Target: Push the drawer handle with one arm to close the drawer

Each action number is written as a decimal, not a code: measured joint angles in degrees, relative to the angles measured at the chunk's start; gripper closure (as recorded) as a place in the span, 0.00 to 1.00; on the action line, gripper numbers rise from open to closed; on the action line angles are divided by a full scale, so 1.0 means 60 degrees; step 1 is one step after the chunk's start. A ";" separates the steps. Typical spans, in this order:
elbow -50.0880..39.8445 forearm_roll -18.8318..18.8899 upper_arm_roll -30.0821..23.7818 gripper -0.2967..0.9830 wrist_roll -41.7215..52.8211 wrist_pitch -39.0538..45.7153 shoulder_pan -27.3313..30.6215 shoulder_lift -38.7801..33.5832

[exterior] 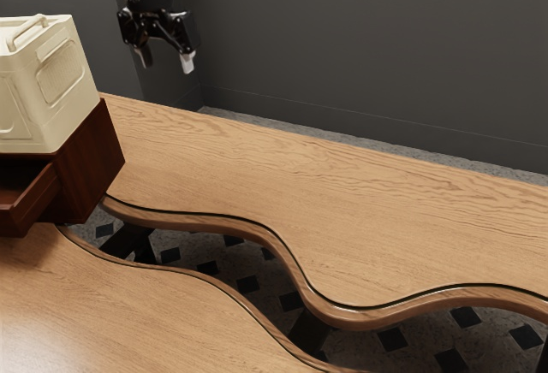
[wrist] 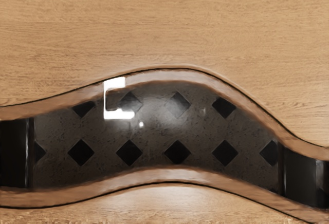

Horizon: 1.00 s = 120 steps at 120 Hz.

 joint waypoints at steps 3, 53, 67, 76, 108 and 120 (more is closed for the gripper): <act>0.0007 -0.0002 -0.0003 0.23 -0.0008 -0.0054 0.0001 0.0004; 0.1406 0.0068 -0.0073 0.23 -0.0605 -0.1134 -0.0056 -0.0951; 0.1341 0.0471 -0.0410 0.23 -0.1113 -0.1491 -0.0245 -0.0996; -0.1021 0.0581 -0.0698 0.23 -0.1434 -0.1255 -0.0082 -0.2392; -1.0354 0.0342 -0.1062 0.23 -0.2481 0.1551 0.1830 -0.8464; -1.2181 0.0235 -0.1093 0.23 -0.2766 0.2697 0.2469 -0.9205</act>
